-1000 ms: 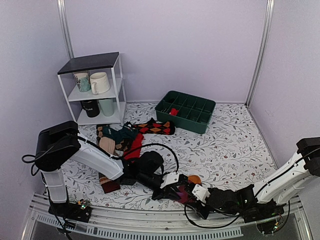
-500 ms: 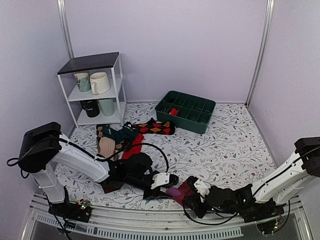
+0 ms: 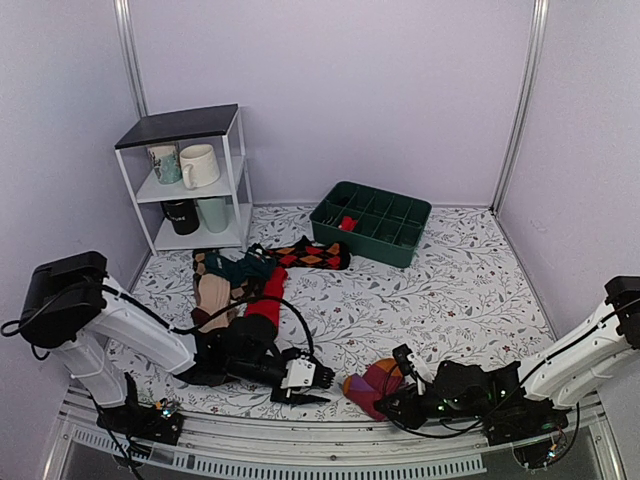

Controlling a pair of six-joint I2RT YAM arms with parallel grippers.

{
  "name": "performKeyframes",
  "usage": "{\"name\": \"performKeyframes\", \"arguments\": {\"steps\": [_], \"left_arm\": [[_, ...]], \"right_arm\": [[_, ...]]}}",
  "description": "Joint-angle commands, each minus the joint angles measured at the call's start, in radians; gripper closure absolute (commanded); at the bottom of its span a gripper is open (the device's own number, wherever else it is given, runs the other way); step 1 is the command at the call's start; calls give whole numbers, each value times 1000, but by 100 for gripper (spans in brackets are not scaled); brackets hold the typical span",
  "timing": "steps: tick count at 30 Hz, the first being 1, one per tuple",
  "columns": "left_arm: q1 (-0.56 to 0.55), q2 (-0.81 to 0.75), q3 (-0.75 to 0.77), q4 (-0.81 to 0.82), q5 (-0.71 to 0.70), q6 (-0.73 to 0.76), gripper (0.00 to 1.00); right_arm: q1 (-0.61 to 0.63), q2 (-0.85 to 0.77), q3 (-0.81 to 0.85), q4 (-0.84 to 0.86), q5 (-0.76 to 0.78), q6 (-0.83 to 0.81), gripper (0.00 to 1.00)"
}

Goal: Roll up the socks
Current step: Roll a pair of socks at the center of the board.

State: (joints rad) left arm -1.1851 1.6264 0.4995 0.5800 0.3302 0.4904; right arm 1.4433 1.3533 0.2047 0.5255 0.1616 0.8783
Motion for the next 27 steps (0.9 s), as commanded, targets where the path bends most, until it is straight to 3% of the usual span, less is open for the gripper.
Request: {"name": "performKeyframes", "arguments": {"steps": [1,9,27], "left_arm": [[-14,77,73,86,33,82,49],[-85,65,31,152,33,61,48],[-75,176,59,232,-48,51,48]], "right_arm": [[0,53,-57,-240,-114,75,92],[-10,72,-51,-242,-118,79,92],[-13,96,-42,-242,-127,73,91]]}}
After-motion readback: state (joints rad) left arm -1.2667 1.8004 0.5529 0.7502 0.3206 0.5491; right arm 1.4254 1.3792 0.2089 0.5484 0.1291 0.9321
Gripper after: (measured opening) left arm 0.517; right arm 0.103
